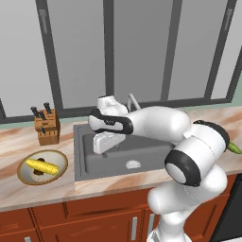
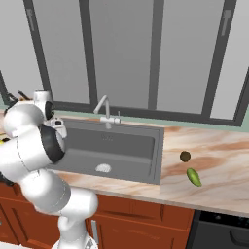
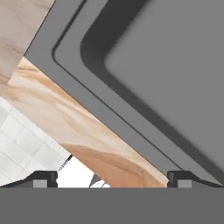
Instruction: There is a mixed pile of frozen fruits and vegetables on the counter. Locate all the frozen vegetables and place the items in a bowl on the counter. Take all the frozen fruits and defrost them in a running sink.
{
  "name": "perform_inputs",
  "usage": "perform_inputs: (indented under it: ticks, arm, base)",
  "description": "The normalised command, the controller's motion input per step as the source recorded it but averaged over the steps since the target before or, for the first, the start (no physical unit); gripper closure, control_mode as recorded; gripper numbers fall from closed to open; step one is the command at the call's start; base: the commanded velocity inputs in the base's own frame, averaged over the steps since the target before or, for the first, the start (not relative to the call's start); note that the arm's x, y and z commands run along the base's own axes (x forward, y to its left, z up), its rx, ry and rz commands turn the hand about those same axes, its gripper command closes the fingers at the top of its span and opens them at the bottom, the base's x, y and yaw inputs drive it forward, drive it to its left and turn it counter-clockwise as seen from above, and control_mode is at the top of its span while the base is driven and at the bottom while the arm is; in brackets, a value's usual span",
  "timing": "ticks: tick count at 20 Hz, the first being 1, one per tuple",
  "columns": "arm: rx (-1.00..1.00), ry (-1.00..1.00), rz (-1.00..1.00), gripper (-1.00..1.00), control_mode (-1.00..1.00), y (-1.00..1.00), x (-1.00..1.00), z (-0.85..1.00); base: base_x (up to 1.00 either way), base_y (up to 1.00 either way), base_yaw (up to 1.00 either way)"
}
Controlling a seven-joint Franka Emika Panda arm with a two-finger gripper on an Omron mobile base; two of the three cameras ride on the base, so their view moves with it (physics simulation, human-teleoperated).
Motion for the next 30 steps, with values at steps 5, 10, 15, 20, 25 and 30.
perform_inputs:
  ticks: [5,10,15,20,25,30]
  arm:
    - [0.00,-0.03,-0.15,-1.00,-1.00,-0.90,0.13,-0.08]
    - [0.02,-0.02,-0.20,-1.00,-1.00,-0.79,0.12,-0.01]
    - [-0.05,-0.01,-0.19,-1.00,-1.00,-0.62,0.11,0.01]
    - [-0.23,0.00,-0.12,-1.00,-1.00,-0.54,0.17,0.02]
    - [-0.22,0.00,-0.14,-1.00,-1.00,-0.65,0.04,0.01]
    - [-0.09,0.00,-0.12,-1.00,-1.00,-0.62,-0.03,0.12]
  base:
    - [0.00,0.00,0.00]
    - [0.00,0.00,0.00]
    - [0.00,0.00,0.00]
    - [0.00,0.00,0.00]
    - [0.00,0.00,0.00]
    - [0.00,0.00,0.00]
